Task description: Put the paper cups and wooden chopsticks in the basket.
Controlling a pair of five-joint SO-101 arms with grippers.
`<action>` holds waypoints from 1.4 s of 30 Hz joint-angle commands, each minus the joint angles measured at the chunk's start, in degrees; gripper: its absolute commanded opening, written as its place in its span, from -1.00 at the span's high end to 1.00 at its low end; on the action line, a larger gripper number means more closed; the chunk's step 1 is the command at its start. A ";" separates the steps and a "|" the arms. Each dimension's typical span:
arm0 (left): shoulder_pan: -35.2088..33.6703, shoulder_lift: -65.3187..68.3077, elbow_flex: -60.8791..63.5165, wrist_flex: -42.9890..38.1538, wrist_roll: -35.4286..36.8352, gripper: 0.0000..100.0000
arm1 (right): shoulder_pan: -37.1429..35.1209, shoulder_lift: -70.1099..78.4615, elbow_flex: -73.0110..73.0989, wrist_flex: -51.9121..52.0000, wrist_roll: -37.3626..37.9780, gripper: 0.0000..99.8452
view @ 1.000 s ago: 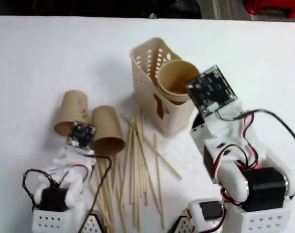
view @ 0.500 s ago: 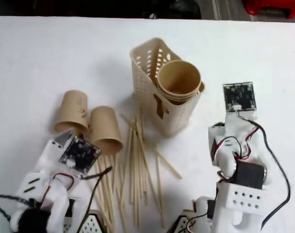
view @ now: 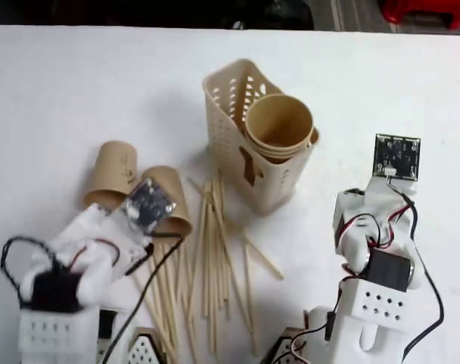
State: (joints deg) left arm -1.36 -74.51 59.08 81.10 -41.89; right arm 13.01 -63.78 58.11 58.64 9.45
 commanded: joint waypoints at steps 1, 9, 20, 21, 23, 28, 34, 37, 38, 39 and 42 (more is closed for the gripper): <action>0.04 7.87 -0.70 -9.14 -0.70 0.44 | 0.22 -0.92 -0.44 -1.27 -0.26 0.96; 3.74 9.10 8.26 -19.08 1.23 0.44 | 0.22 -0.92 -0.35 -1.27 -0.26 0.96; 5.23 9.01 14.42 -33.58 8.26 0.87 | 0.13 -0.92 0.26 -1.27 -0.26 0.96; 5.32 9.01 13.54 -33.05 8.44 0.94 | 0.13 -0.92 0.26 -1.27 -0.26 0.96; 5.32 9.01 11.34 -30.24 8.53 0.94 | 0.13 -0.92 0.26 -1.27 -0.26 0.96; 5.32 9.01 3.16 -21.71 8.62 0.95 | 0.13 -0.92 0.26 -1.27 -0.26 0.96; 5.32 9.27 -12.57 -8.88 8.79 0.95 | 0.13 -0.92 0.26 -1.27 -0.35 0.96; 5.32 9.36 -20.84 -4.48 11.60 0.95 | 0.13 -0.92 0.26 -1.27 -0.53 0.96; 5.32 9.36 -23.03 -3.52 12.31 0.95 | 0.13 -0.92 0.26 -1.27 -0.62 0.96; 5.41 9.36 -25.32 -2.64 13.10 0.95 | 0.13 -0.92 0.26 -1.27 -0.62 0.96; 5.41 9.45 -30.68 -1.93 14.95 0.95 | 0.13 -0.92 0.35 -1.27 -0.62 0.96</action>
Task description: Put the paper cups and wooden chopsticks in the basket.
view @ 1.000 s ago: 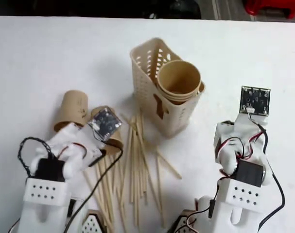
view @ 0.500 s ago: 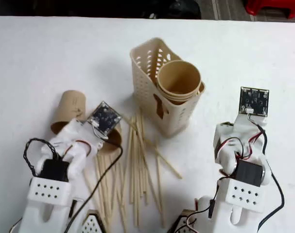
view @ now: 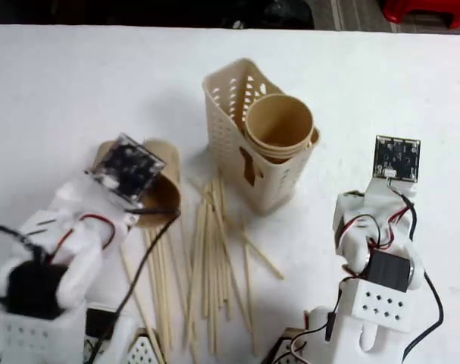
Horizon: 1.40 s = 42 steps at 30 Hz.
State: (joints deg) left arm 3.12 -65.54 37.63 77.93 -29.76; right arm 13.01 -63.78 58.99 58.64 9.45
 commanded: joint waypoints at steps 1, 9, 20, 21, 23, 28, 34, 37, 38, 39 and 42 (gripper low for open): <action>0.92 0.48 -10.55 0.88 3.25 0.95 | 0.13 -0.92 -0.53 -1.27 -0.70 0.96; 10.33 0.57 -18.73 -1.14 9.14 0.95 | 0.13 -0.92 -0.53 -1.27 -0.70 0.96; 24.31 13.23 -27.16 -5.71 12.04 0.95 | 0.13 -0.92 2.81 -5.58 -0.70 0.96; 25.01 15.43 -29.27 -5.71 12.31 0.95 | 0.13 -0.92 2.81 -5.58 -0.70 0.96; 26.42 19.56 -33.58 -5.71 12.48 0.95 | 0.13 -0.92 2.81 -5.67 -0.70 0.96; 28.44 30.11 -42.02 -5.45 12.66 0.95 | 0.13 -0.92 2.81 -5.76 -0.70 0.96; 28.26 38.73 -46.51 -5.10 12.40 0.95 | 0.13 -0.92 2.81 -5.76 -0.70 0.96; 28.35 39.60 -46.59 -5.36 12.31 0.93 | 0.13 -0.92 2.81 -5.76 -0.70 0.96; 28.18 39.69 -46.51 -5.80 12.31 0.89 | 0.13 -0.92 2.81 -5.76 -0.70 0.96; 28.00 39.78 -46.33 -6.24 12.31 0.83 | 0.13 -0.92 2.81 -5.76 -0.70 0.96; 26.24 39.87 -45.98 -8.00 13.01 0.66 | 0.13 -0.92 2.81 -5.76 -0.70 0.96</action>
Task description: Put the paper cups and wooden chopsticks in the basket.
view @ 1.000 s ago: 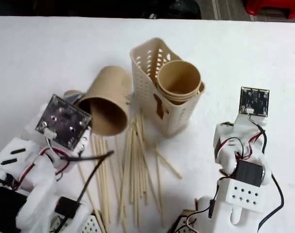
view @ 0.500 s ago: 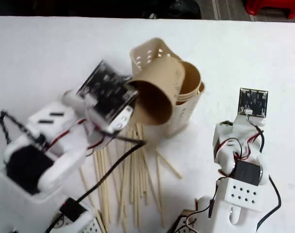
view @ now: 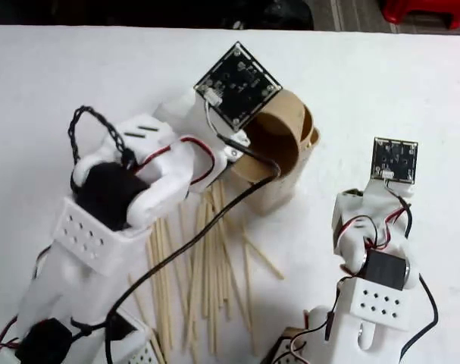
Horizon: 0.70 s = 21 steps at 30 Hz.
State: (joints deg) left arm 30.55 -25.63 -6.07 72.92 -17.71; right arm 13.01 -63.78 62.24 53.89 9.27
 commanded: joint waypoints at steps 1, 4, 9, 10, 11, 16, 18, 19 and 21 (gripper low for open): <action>-1.89 -0.04 -2.29 -3.87 2.29 0.61 | 0.13 -0.92 -0.44 -1.01 -0.53 0.96; -3.47 -0.04 -2.29 -7.56 6.24 0.51 | 0.13 -0.92 -0.44 -1.01 -0.44 0.96; -3.82 2.86 -2.73 -13.19 7.56 0.50 | 0.13 -0.92 -0.44 -1.01 -0.35 0.96; -3.82 4.18 -2.81 -14.33 7.56 0.50 | 0.13 -0.92 -0.44 -1.01 -0.35 0.96; -3.82 5.49 -2.81 -15.38 7.56 0.50 | 0.13 -0.92 -0.44 -1.01 -0.26 0.96; -4.70 8.57 -2.90 -16.88 8.79 0.50 | 0.13 -0.92 -0.35 -0.84 -0.18 0.96; -6.11 7.25 -2.90 -16.88 9.67 0.50 | 0.13 -0.92 -0.35 -0.84 -0.18 0.96; -6.81 6.46 -2.90 -16.70 9.76 0.50 | 0.13 -0.92 -0.35 -0.84 -0.18 0.96; -7.34 5.49 -2.64 -16.44 9.67 0.50 | 0.13 -0.92 -0.35 -0.92 -0.18 0.96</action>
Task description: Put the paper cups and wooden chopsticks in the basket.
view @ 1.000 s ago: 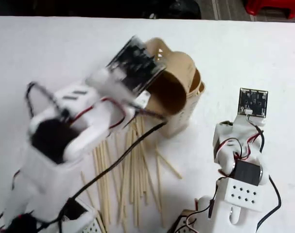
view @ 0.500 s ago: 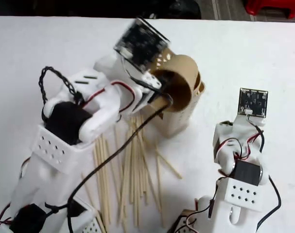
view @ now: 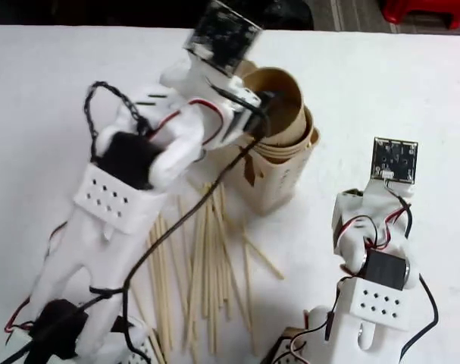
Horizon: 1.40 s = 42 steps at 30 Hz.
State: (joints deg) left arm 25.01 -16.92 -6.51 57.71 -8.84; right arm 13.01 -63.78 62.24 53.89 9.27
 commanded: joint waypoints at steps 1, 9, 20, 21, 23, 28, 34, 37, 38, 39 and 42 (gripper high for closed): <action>-1.80 -3.38 -1.93 -1.23 0.62 0.50 | 0.13 -0.92 -0.35 -0.92 -0.18 0.96; -0.22 0.48 -2.29 -2.99 0.97 0.50 | 0.13 -0.92 -0.35 -0.75 -0.09 0.96; -8.92 -8.75 -1.93 16.09 -8.44 0.50 | 0.13 -0.92 -0.35 -0.66 -0.09 0.96; -10.51 -9.71 -1.93 18.46 -10.73 0.50 | 0.13 -0.92 -0.35 -0.66 -0.09 0.96; -13.14 -11.65 -1.93 23.47 -16.00 0.50 | 0.13 -0.92 -0.35 -0.66 0.00 0.96; -20.70 -14.37 -1.85 35.34 -28.66 0.50 | 0.13 -0.92 -0.35 -0.66 0.00 0.96; -34.24 -12.88 0.35 41.05 -41.93 0.49 | 0.04 -0.92 -0.35 -0.66 0.00 0.96; -38.55 -12.18 7.47 38.86 -49.76 0.49 | -1.36 -0.92 -0.26 -0.66 0.00 0.96; -39.69 -12.18 10.73 37.45 -52.13 0.49 | -1.89 -0.92 0.09 -0.66 0.00 0.96; -40.84 -12.35 13.98 35.78 -54.07 0.50 | -2.15 -0.92 0.35 -0.84 0.00 0.96; -43.82 -12.88 22.51 28.84 -57.76 0.50 | -2.33 -0.92 0.53 -1.01 0.09 0.96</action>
State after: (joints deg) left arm -14.64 -29.41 6.86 94.64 -61.32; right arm 11.25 -63.78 63.21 53.89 9.36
